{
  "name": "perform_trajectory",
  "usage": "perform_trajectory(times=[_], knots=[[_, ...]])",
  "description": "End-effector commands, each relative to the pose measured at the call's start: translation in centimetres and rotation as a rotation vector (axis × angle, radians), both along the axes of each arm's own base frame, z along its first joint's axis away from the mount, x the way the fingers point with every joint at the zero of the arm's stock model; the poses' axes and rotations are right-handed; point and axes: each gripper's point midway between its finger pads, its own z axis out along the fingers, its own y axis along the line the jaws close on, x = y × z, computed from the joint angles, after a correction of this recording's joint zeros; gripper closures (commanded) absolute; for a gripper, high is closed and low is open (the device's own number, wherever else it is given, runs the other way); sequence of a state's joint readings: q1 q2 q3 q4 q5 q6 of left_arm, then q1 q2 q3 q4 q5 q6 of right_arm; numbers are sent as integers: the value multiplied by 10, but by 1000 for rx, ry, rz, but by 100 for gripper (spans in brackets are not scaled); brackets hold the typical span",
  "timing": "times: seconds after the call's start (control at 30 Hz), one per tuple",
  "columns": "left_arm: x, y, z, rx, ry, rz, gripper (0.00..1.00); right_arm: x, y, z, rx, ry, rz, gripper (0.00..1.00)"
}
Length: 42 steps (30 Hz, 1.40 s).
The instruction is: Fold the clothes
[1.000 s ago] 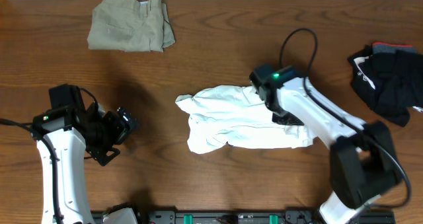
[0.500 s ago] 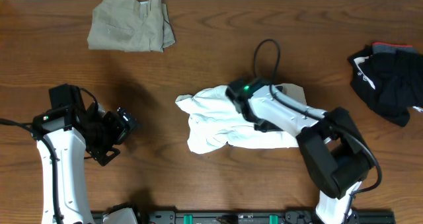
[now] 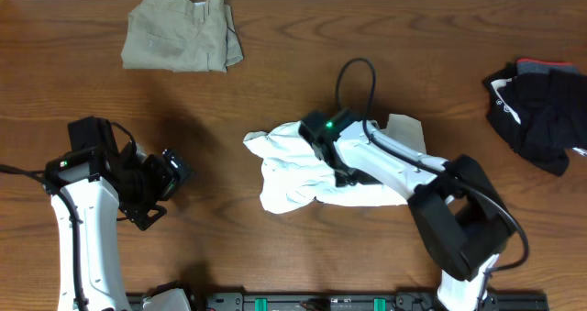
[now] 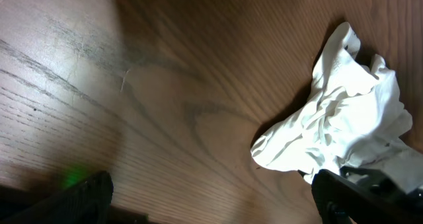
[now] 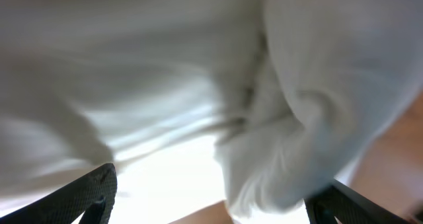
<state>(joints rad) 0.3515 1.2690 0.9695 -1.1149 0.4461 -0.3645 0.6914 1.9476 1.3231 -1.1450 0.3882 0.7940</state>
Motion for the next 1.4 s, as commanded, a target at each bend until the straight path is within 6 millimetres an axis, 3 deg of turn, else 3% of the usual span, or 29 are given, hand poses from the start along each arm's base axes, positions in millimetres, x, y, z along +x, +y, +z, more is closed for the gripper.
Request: perform_trajectory(times=[0.0,0.07,0.13,0.27,0.33,0.37,0.47,0.5,0.67,0.8,0.97,1.13,1.37], knots=[[-2,-3,-2,-9,1,-19,2,15,47,39,256,-37,126,13],[-2,-3,-2,-9,0,-22,2,21,62,59,366,-78,158,14],[-3,-3,-2,-7,-3,-33,2,26,63,80,415,-138,155,14],[-3,-3,-2,-7,-3,-39,2,36,43,129,487,-272,118,12],[-3,-3,-2,-6,-4,-39,2,40,24,151,509,-335,79,16],[-3,-3,-2,-6,-4,-39,2,42,14,159,515,-359,58,21],[-2,-3,-2,-5,-7,-39,2,51,-19,171,490,-398,38,55],[-2,-3,-2,-5,-6,-39,2,52,-29,170,478,-397,19,62],[-2,-3,-2,-6,-6,-39,2,57,-82,148,424,-358,-137,96],[-2,-3,-2,-6,-6,-39,2,58,-103,113,436,-296,-224,99],[-2,-3,-2,-6,-6,-39,2,59,-95,71,504,-240,-240,99],[-2,-3,-2,-6,-6,-39,2,60,-71,39,594,-189,-215,99],[-3,-3,-2,-6,-6,-39,2,47,-55,-16,573,-88,-215,99]])
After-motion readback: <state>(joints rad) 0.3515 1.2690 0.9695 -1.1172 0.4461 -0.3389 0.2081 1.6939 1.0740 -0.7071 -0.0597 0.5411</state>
